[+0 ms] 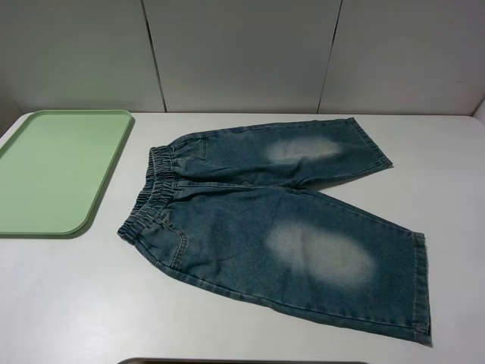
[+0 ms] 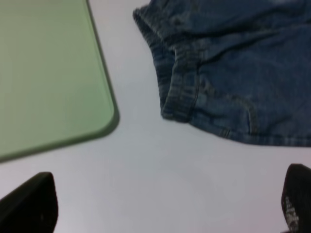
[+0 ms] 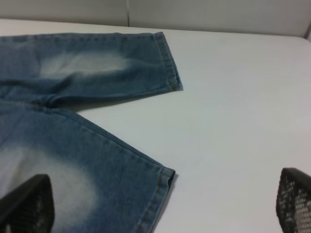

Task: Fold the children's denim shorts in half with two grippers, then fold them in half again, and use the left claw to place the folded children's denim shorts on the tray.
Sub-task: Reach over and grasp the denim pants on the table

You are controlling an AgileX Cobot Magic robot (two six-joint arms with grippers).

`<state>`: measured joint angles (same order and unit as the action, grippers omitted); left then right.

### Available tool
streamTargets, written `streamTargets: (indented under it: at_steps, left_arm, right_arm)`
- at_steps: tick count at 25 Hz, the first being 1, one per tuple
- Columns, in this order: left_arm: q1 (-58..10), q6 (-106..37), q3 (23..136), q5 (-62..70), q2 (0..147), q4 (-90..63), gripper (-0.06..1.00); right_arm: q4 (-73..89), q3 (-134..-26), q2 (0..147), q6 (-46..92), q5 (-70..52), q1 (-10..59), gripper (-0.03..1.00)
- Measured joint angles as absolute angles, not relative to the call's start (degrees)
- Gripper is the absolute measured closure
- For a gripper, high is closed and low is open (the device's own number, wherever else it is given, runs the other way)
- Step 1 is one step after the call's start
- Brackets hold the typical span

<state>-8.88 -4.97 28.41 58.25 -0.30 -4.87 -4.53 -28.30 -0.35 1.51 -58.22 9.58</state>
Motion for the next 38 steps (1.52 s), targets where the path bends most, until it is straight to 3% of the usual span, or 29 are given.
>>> streamTargets:
  at_steps: [4,16,23,31,38]
  left_arm:
    - [-11.44,-5.63,30.35,55.05,2.05,-4.91,0.03]
    - [-17.8,-16.23,42.05,51.68,29.31,-4.98,0.04]
    - [-24.4,-31.37,45.52,47.77,44.74,-4.98,0.04]
    - [-27.96,-41.6,45.52,39.6,55.78,-1.31,0.04]
    - [-28.02,-43.52,45.52,36.13,66.84,0.0,0.04]
  right_arm:
    - [-1.27,-28.3,0.09,7.65,-58.22,9.58,0.27]
    - [4.77,-36.35,19.27,23.08,-50.16,11.28,0.27]
    - [3.99,-38.06,33.58,29.24,-46.98,22.81,0.27]
    - [-13.58,-38.06,51.29,28.79,-47.84,39.1,0.27]
    - [-21.62,-38.13,63.46,22.36,-47.94,45.27,0.27]
